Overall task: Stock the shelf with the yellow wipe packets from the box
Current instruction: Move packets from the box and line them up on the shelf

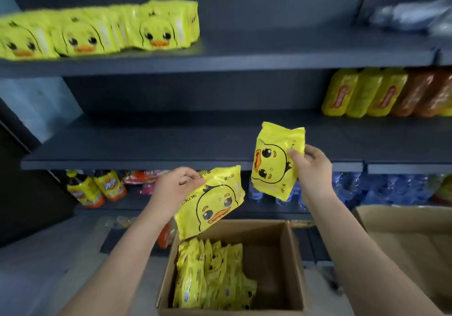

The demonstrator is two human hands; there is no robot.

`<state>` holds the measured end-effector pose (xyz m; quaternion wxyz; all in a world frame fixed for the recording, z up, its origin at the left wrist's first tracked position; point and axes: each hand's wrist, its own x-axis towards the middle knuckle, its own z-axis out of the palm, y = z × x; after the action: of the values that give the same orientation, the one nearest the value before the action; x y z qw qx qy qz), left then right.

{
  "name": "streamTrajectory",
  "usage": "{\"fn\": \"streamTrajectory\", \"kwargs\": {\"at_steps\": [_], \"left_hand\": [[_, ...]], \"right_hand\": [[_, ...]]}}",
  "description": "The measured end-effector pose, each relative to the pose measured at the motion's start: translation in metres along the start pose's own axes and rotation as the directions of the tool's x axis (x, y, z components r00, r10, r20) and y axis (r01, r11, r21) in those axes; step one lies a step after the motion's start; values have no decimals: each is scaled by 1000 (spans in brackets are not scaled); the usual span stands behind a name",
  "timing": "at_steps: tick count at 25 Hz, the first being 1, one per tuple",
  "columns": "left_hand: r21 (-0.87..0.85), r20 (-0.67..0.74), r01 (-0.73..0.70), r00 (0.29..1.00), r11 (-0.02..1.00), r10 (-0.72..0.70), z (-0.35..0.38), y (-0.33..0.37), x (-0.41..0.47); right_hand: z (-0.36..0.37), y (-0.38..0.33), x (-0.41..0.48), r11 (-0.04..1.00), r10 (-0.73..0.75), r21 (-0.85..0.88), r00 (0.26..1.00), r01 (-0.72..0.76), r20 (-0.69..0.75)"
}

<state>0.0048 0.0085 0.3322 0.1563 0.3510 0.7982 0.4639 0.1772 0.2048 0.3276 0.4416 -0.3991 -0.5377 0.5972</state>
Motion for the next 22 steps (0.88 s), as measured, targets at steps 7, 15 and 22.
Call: {"fn": "streamTrajectory", "kwargs": {"at_steps": [7, 15, 22], "left_hand": [[254, 49, -210, 978, 944, 204, -44, 120, 9], [401, 84, -373, 924, 836, 372, -93, 222, 68], [380, 132, -486, 871, 787, 474, -99, 266, 189]], "right_hand": [[-19, -116, 6, 963, -255, -73, 965, 259, 64], [2, -216, 36, 785, -530, -281, 833, 553, 160], [54, -257, 106, 731, -558, -350, 808, 586, 188]]}}
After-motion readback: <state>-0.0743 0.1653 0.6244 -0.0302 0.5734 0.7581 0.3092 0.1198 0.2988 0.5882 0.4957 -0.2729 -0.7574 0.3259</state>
